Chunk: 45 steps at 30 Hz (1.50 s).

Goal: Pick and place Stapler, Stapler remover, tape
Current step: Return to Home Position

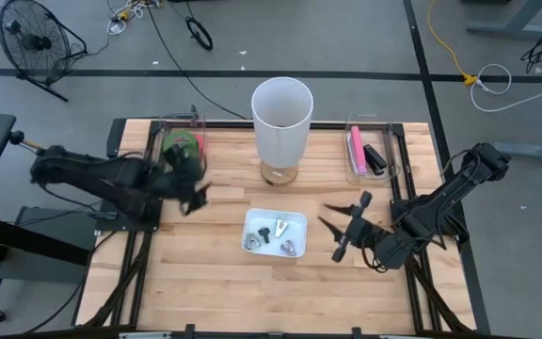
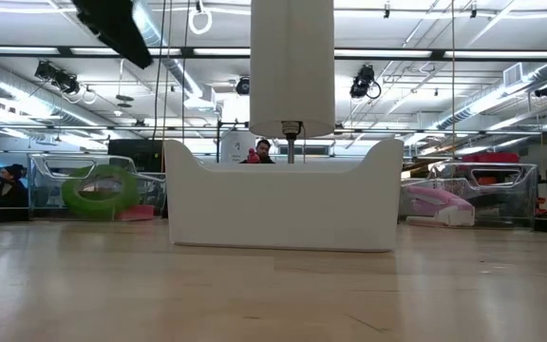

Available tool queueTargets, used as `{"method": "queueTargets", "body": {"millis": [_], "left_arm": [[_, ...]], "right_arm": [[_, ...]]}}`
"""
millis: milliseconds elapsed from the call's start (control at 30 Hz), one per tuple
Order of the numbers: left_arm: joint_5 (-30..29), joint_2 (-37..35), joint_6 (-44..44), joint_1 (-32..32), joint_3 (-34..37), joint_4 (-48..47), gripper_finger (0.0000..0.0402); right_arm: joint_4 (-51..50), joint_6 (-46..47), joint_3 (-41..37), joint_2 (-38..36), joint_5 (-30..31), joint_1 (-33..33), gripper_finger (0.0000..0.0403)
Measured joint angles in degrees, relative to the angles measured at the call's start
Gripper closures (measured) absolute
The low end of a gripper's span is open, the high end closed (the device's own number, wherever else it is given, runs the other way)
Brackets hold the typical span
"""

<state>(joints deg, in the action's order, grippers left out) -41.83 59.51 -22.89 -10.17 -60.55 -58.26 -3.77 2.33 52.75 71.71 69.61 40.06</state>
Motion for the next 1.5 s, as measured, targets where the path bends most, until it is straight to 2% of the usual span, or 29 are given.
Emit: {"method": "queueTargets", "body": {"millis": [100, 167, 300, 400, 533, 667, 733, 867, 933, 1067, 1333, 1500], "left_arm": [[2.44, -4.01, 0.33, -7.24, 3.47, 2.90, 0.0035], [1.37, -6.31, 0.32, -11.57, 6.70, 5.05, 0.0035], [-10.06, -11.13, -3.15, -18.38, 14.62, 9.59, 0.0035], [-12.74, -14.05, -4.36, -21.59, 19.76, 14.03, 0.0035], [-10.62, -15.81, -0.45, -24.02, 26.48, 26.09, 0.0035], [-6.12, -15.68, 5.41, -24.40, 32.12, 38.93, 0.0035], [-3.84, -15.68, 4.91, -24.38, 34.34, 42.68, 0.0035], [3.43, -15.68, -1.92, -24.38, 36.16, 42.87, 0.0035], [6.70, -15.68, -3.73, -24.38, 36.57, 42.77, 0.0035], [11.26, -15.65, -3.51, -24.38, 36.63, 42.70, 0.0035], [12.32, -15.65, -3.53, -24.38, 36.63, 42.65, 0.0035], [12.60, -15.78, -3.53, -23.03, 36.63, 42.75, 0.0035]], "right_arm": [[-3.98, 1.73, 0.00, -0.03, -7.76, 0.02, 0.0250], [-7.49, 3.08, -0.01, -0.15, -6.61, -0.02, 0.0250], [-17.94, 12.75, -0.01, -2.91, -1.25, -0.42, 0.0250], [-25.14, 18.77, 0.00, -4.79, -3.36, -0.54, 0.0250], [-31.39, 22.62, -0.02, -7.28, -4.51, -0.61, 0.0250], [-29.52, 22.44, -1.86, -8.82, -4.59, -0.92, 0.0250], [-29.00, 23.06, -3.62, -9.33, -4.65, -1.39, 0.0250], [-28.56, 23.64, -6.65, -9.58, -7.64, -1.40, 0.0250], [-28.42, 22.72, -7.81, -9.53, -12.56, -1.38, 0.0250], [-28.30, 20.76, -9.22, -9.52, -26.72, -1.40, 0.0250], [-27.32, 21.16, -9.84, -9.49, -54.04, -1.40, 0.0250], [-24.55, 21.19, -9.91, -9.71, -63.51, -1.48, 0.0250]]}}
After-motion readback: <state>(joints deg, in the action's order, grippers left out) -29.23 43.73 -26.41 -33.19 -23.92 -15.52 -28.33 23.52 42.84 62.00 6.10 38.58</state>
